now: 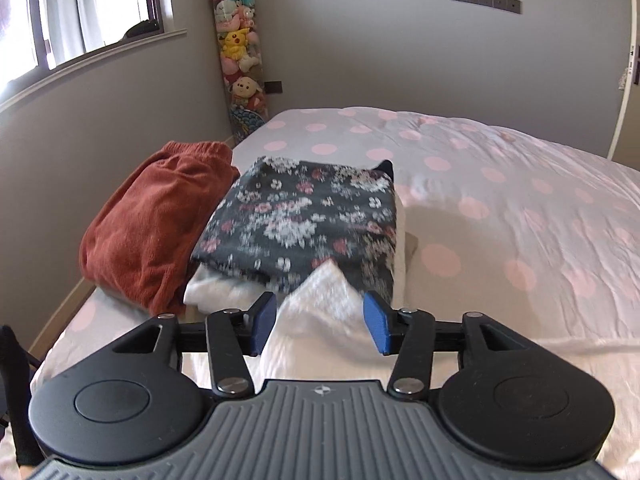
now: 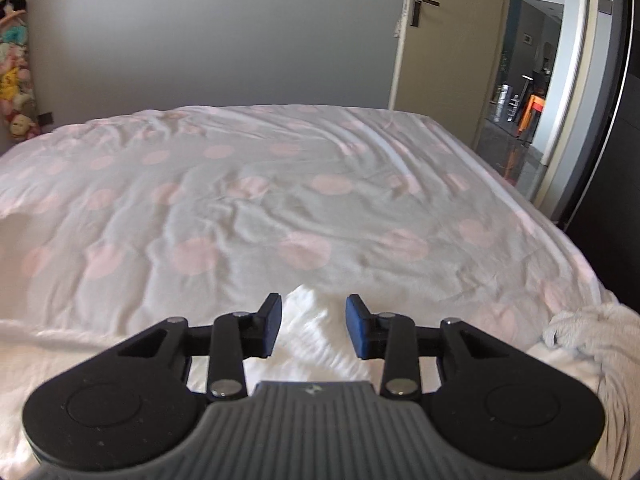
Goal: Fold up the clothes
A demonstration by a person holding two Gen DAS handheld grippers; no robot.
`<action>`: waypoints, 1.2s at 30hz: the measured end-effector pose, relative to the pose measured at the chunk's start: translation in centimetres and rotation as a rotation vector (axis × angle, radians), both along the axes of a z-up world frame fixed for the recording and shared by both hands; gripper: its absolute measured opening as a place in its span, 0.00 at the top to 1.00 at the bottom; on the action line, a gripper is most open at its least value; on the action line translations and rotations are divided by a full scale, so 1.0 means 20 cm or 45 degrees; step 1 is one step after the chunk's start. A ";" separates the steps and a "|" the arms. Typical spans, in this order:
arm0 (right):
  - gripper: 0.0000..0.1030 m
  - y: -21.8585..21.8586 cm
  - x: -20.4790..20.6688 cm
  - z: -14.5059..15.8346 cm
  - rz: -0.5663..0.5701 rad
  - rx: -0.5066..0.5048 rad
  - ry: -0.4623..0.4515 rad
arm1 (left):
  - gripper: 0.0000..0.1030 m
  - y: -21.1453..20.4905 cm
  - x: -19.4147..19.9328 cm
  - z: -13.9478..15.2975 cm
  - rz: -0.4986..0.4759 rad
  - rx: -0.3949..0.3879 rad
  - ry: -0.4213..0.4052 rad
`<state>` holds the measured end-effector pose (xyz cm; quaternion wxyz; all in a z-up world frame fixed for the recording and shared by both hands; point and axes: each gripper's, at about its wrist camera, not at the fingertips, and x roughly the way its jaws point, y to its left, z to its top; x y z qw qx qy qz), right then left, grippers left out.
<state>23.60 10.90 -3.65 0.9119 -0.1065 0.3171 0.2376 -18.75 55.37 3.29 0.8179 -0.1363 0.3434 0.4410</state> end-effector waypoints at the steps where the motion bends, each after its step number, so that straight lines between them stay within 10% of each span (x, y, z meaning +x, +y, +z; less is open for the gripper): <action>1: 0.62 -0.02 -0.07 0.00 0.017 0.017 0.013 | 0.53 -0.04 -0.04 -0.01 0.000 -0.014 0.003; 13: 0.57 -0.24 -0.90 -0.23 0.094 0.147 0.219 | 0.53 -0.32 -0.36 -0.42 0.055 -0.282 -0.084; 23: 0.58 -0.29 -1.16 -0.40 0.123 0.105 0.207 | 0.64 -0.35 -0.31 -0.63 0.045 -0.327 -0.059; 28: 0.57 -0.25 -1.17 -0.43 0.153 0.082 0.182 | 0.96 -0.39 -0.32 -0.66 0.020 -0.347 -0.076; 36: 0.57 -0.24 -1.18 -0.44 0.162 0.064 0.172 | 1.00 -0.61 -0.41 -0.40 -0.049 -0.185 -0.246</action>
